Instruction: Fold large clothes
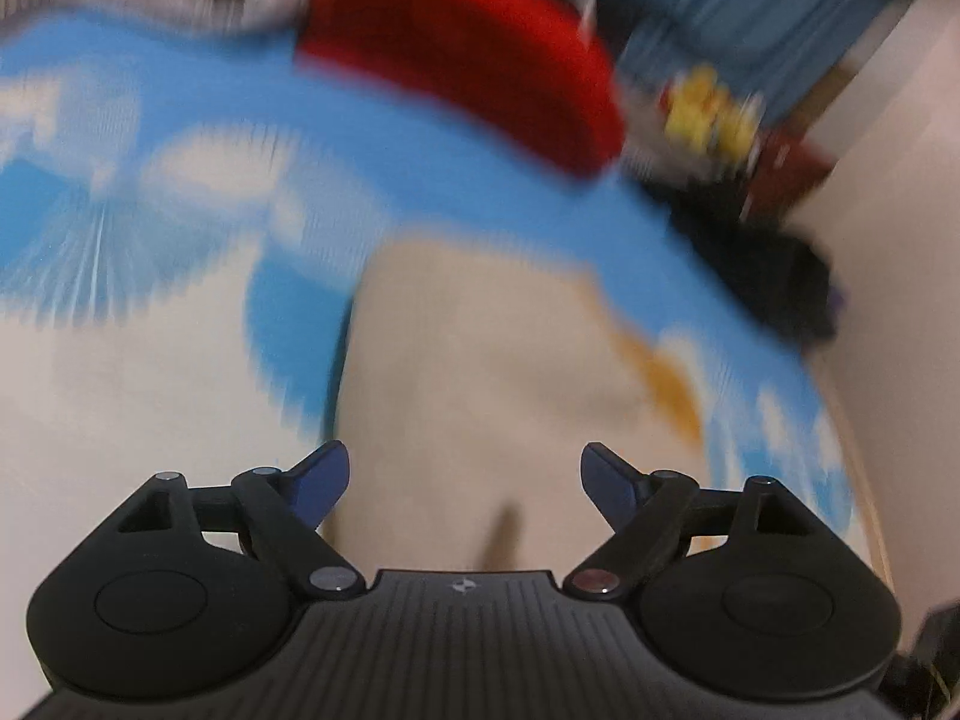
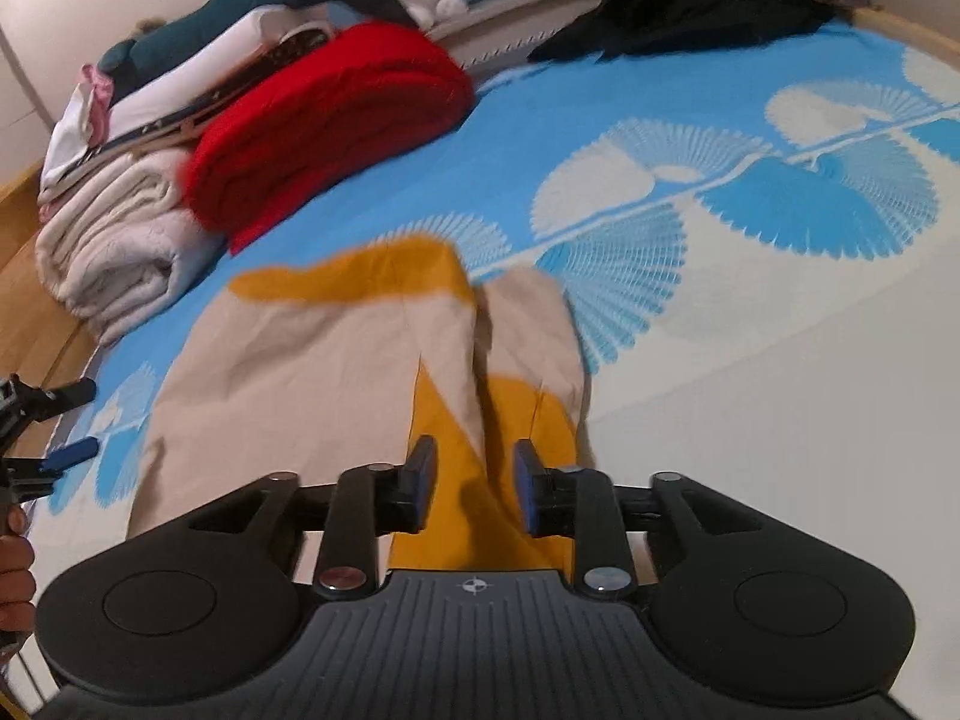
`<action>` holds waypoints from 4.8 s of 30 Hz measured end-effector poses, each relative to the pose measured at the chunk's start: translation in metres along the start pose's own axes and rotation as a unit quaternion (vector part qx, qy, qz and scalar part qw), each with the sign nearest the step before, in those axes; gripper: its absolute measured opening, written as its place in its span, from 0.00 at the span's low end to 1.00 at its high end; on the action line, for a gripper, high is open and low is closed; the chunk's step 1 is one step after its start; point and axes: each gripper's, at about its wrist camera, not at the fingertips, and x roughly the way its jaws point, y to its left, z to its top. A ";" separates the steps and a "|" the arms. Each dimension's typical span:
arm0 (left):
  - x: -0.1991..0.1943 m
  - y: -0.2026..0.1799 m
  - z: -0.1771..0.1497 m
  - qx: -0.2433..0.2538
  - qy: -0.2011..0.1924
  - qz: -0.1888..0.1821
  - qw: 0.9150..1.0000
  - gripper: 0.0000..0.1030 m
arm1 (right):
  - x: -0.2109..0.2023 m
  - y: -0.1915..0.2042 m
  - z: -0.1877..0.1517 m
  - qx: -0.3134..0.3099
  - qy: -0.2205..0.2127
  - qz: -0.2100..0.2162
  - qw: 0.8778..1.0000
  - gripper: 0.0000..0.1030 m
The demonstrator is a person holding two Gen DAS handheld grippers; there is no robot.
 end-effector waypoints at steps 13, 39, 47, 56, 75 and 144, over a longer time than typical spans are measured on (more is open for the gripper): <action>0.021 0.023 -0.043 -0.030 0.056 -0.036 0.997 0.66 | 0.004 0.000 -0.039 -0.035 0.129 -0.012 0.991 0.09; -0.006 0.007 -0.086 0.159 0.157 0.043 0.974 0.81 | -0.007 0.009 -0.029 -0.079 0.076 -0.134 0.985 0.03; -0.112 -0.062 -0.091 0.231 -0.004 0.131 0.964 0.88 | -0.125 0.042 -0.002 -0.150 -0.126 -0.112 0.974 0.49; -0.239 -0.128 -0.207 0.219 -0.174 0.132 0.951 1.00 | -0.260 0.081 -0.070 -0.184 -0.225 -0.067 0.954 0.99; -0.218 -0.119 -0.303 0.153 -0.154 0.144 0.965 1.00 | -0.252 0.109 -0.187 -0.185 -0.130 -0.105 0.968 0.99; -0.191 -0.120 -0.302 0.174 -0.135 0.140 0.965 1.00 | -0.220 0.124 -0.188 -0.203 -0.092 -0.103 0.969 0.99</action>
